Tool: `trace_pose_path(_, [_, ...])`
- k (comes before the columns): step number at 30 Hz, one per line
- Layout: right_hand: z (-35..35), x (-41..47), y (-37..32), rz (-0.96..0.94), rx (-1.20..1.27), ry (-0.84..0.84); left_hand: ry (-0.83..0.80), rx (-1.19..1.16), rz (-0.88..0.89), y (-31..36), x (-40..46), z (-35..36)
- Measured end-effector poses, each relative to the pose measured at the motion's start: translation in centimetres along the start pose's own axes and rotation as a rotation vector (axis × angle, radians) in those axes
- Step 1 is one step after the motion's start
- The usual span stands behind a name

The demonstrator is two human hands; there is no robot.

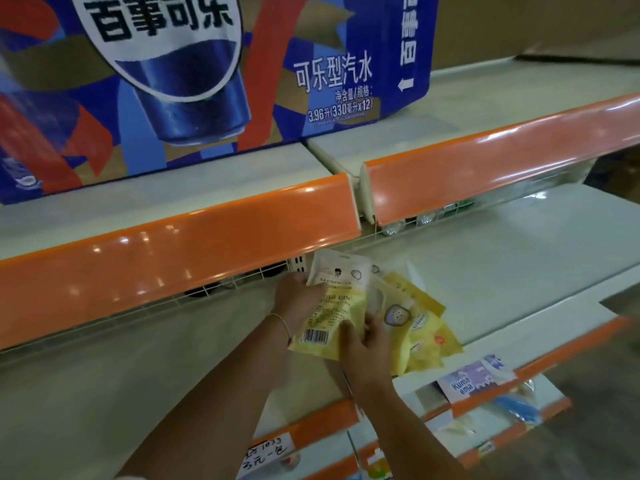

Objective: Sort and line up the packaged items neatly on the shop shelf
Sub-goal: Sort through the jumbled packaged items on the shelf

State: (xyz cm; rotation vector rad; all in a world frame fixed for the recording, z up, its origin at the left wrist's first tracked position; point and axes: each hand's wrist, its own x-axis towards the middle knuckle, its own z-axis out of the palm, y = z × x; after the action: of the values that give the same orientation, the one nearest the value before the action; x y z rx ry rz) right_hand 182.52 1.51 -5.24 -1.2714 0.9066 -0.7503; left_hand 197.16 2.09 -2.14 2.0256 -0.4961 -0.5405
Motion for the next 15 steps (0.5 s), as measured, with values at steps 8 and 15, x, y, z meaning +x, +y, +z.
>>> trace_pose_path(8, [-4.5, 3.1, -3.6, -0.198, -0.795, 0.048, -0.128, 0.133, -0.016, -1.4, 0.0, 2.8])
trace_pose_path(15, [-5.3, 2.5, -3.4, -0.36, -1.118, 0.225, -0.211, 0.209, -0.002, -2.0, -1.1, 1.8])
